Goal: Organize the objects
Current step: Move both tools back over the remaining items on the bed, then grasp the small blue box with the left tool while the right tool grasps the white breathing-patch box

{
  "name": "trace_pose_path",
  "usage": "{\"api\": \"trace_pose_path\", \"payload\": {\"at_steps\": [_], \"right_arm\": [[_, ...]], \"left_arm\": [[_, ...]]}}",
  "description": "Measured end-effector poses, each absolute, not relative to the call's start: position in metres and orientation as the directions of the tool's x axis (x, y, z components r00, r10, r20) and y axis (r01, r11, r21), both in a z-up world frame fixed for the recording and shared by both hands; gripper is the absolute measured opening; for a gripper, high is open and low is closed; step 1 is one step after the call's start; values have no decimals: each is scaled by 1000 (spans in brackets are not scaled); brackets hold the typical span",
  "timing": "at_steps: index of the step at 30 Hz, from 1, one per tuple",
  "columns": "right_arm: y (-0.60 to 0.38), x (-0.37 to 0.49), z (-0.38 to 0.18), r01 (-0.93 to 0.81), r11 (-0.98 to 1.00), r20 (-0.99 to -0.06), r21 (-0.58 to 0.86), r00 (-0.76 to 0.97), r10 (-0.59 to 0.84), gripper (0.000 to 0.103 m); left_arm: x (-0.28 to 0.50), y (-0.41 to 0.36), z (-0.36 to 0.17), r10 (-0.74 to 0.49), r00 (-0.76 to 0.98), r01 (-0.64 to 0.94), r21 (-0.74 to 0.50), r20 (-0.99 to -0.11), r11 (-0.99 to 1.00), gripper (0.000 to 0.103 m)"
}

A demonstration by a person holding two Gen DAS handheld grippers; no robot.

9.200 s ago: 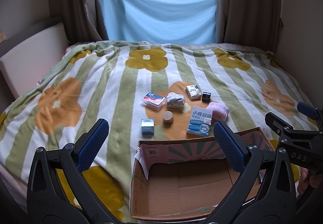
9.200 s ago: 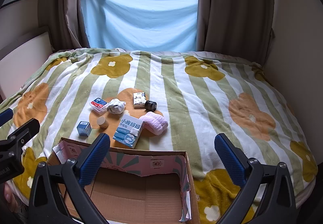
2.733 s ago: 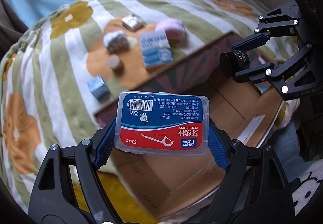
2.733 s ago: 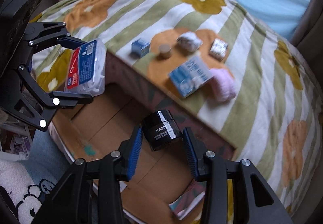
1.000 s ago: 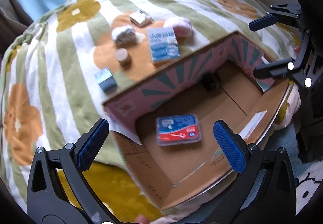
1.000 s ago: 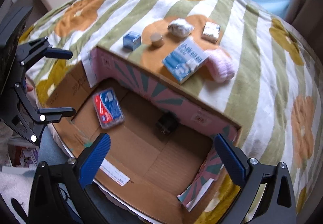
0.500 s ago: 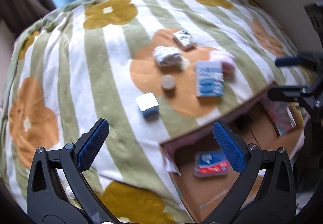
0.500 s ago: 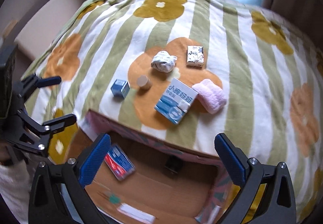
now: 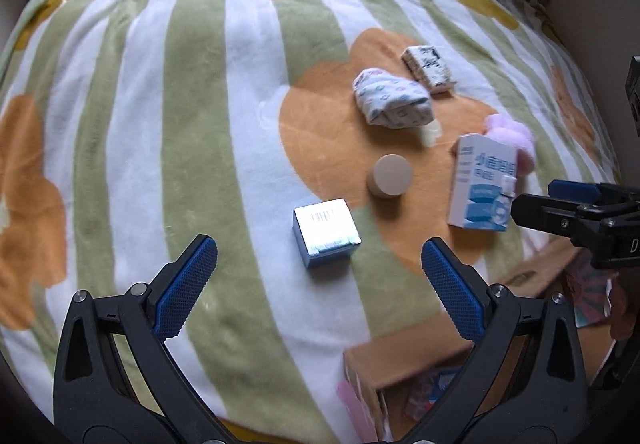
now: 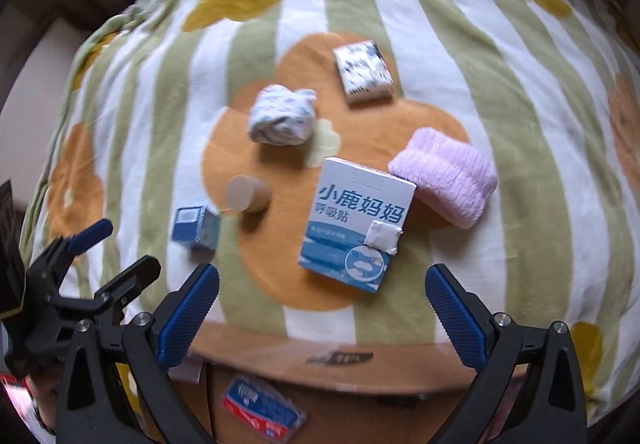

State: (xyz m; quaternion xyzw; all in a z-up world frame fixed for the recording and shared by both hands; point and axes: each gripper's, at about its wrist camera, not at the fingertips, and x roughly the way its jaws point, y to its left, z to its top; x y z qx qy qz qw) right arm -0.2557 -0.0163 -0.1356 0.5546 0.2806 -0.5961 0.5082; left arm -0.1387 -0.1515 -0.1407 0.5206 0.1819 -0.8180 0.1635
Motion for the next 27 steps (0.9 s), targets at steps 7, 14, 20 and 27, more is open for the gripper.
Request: {"api": "trace_pose_path", "payload": {"at_steps": [7, 14, 20, 27], "right_arm": [[-31, -263, -158, 887, -407, -956, 216, 108, -272, 102], [-42, -262, -169, 883, -428, -966, 192, 93, -241, 94], [-47, -260, -172, 881, -451, -975, 142, 45, -220, 91], [-48, -252, -178, 892, -451, -985, 36, -45, -169, 71]], "left_arm": [[-155, -162, -172, -68, -365, 495, -131, -929, -859, 98], [-167, -161, -189, -82, -338, 515, -112, -938, -850, 92], [-172, -163, -194, -84, -340, 524, -114, -937, -844, 73], [-176, -165, -197, -75, -352, 516, -126, -933, -847, 48]]}}
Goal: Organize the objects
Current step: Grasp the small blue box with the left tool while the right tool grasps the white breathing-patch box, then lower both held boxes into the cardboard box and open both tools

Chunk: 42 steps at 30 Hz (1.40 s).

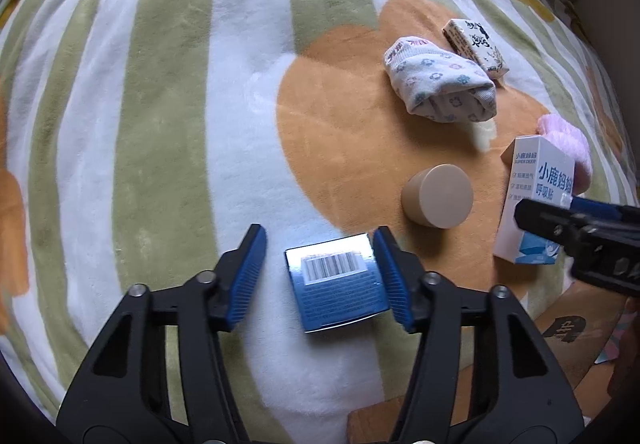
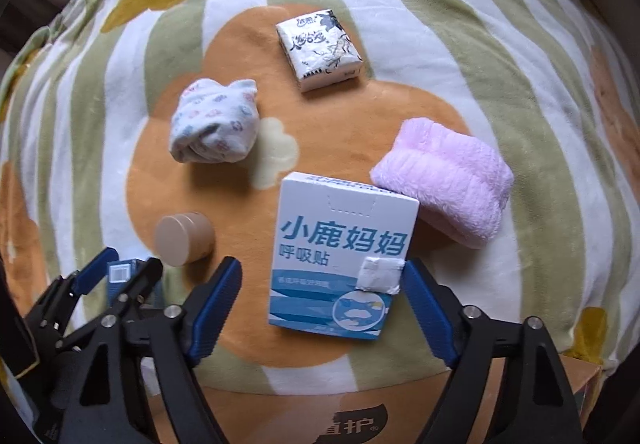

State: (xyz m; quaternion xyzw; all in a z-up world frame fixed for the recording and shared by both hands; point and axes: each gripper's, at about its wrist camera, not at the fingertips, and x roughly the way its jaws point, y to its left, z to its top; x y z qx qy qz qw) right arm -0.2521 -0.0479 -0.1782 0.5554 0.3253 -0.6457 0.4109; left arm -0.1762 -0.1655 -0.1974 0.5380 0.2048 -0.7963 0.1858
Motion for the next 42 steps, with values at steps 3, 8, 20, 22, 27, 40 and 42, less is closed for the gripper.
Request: {"api": "trace_pose_path", "payload": {"at_steps": [3, 8, 20, 22, 27, 40, 42], "right_arm": [[-45, -251, -182, 891, -454, -984, 15, -67, -164, 66], [-42, -249, -178, 901, -434, -981, 2, -83, -176, 65], [-34, -257, -156, 909, -407, -970, 89, -13, -242, 64], [-34, -255, -148, 915, -390, -966, 97, -7, -258, 64], [-34, -246, -131, 927, -358, -957, 116, 8, -290, 63], [-23, -247, -83, 947, -266, -929, 180, 74, -363, 63], [-14, -248, -71, 955, -232, -924, 184, 87, -373, 63]], "left_arm": [[-178, -165, -197, -74, -357, 507, -126, -931, -853, 41], [-178, -164, -195, -84, -362, 501, -118, -928, -858, 39], [-167, -168, -177, -110, -374, 518, -109, -921, -848, 37], [-165, -168, -170, -114, -381, 520, -110, -918, -847, 35], [-160, -166, -153, -127, -393, 516, -104, -911, -850, 34], [-144, -132, -93, -151, -457, 456, -85, -876, -886, 34], [-140, -120, -77, -149, -477, 426, -80, -866, -901, 34]]}}
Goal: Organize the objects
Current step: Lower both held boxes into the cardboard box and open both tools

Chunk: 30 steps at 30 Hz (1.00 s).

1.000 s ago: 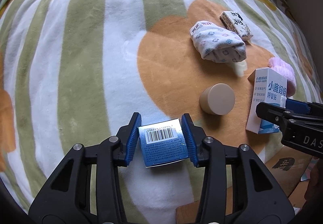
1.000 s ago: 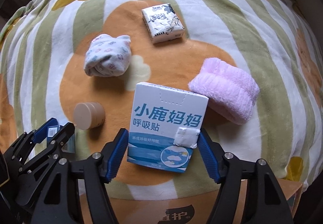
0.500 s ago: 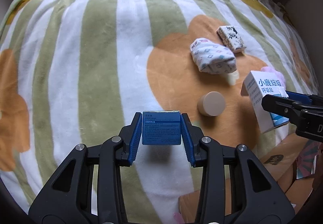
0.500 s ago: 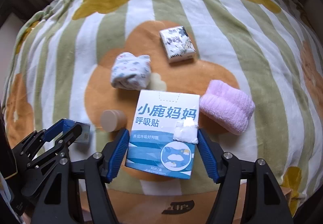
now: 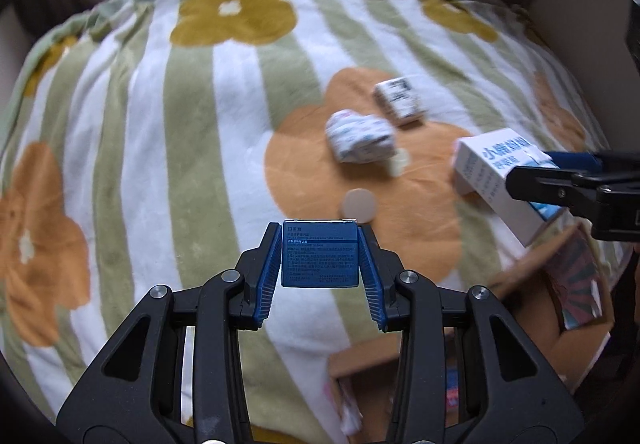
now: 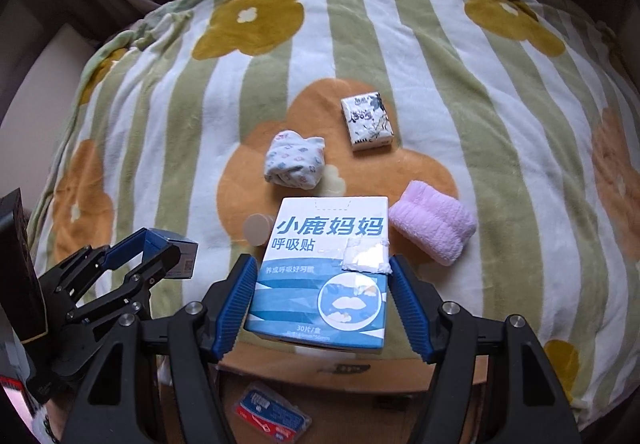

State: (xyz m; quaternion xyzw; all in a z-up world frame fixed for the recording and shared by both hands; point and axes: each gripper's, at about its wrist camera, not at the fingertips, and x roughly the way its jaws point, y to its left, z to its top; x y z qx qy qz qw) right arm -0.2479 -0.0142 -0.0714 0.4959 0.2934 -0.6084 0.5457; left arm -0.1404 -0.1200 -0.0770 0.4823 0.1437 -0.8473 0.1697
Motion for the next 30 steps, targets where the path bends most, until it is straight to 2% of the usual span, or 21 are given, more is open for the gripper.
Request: {"api": "trace_pose_path", "payload": {"at_steps": [8, 14, 30], "right_arm": [[39, -251, -30, 985, -82, -906, 155, 108, -410, 63], [87, -245, -27, 993, 25, -911, 115, 115, -396, 63], [160, -227, -67, 963, 248, -905, 110, 200, -376, 63]], "left_arm": [[-118, -62, -25, -84, -550, 287, -94, -831, -953, 34], [-101, -18, -8, -40, -561, 207, -94, -827, -974, 34], [-77, 59, -63, 46, -487, 147, -134, -872, -980, 34]]}}
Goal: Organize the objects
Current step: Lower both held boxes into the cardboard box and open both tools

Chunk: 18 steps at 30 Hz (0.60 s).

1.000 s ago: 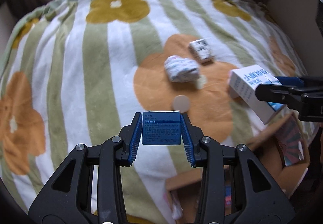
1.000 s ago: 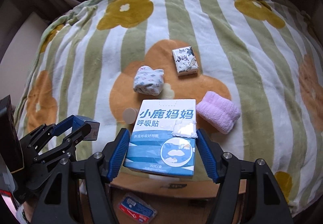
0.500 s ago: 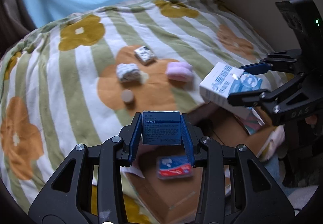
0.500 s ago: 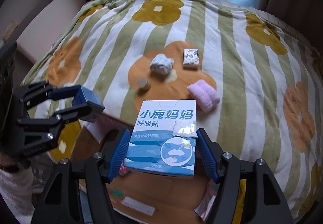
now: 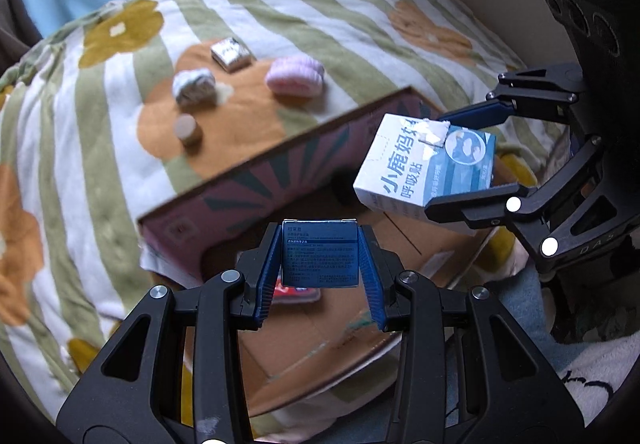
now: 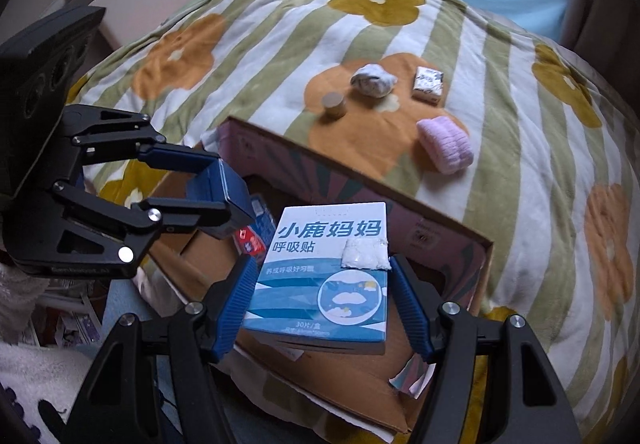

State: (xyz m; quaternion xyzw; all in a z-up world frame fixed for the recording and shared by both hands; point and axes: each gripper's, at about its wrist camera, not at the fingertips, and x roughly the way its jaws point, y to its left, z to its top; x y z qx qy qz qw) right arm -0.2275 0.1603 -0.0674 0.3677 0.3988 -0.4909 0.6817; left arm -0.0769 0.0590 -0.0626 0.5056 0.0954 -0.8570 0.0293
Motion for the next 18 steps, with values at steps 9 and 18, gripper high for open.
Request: {"api": "trace_pose_path", "payload": {"at_steps": [9, 18], "right_arm": [[160, -232, -83, 952, 254, -902, 172, 256, -348, 67], [172, -242, -82, 945, 291, -866, 150, 268, -423, 102]], "left_arm": [[-82, 68, -81, 3, -419, 160, -77, -908, -984, 39], [-73, 67, -81, -37, -453, 174, -47, -891, -984, 103]]}}
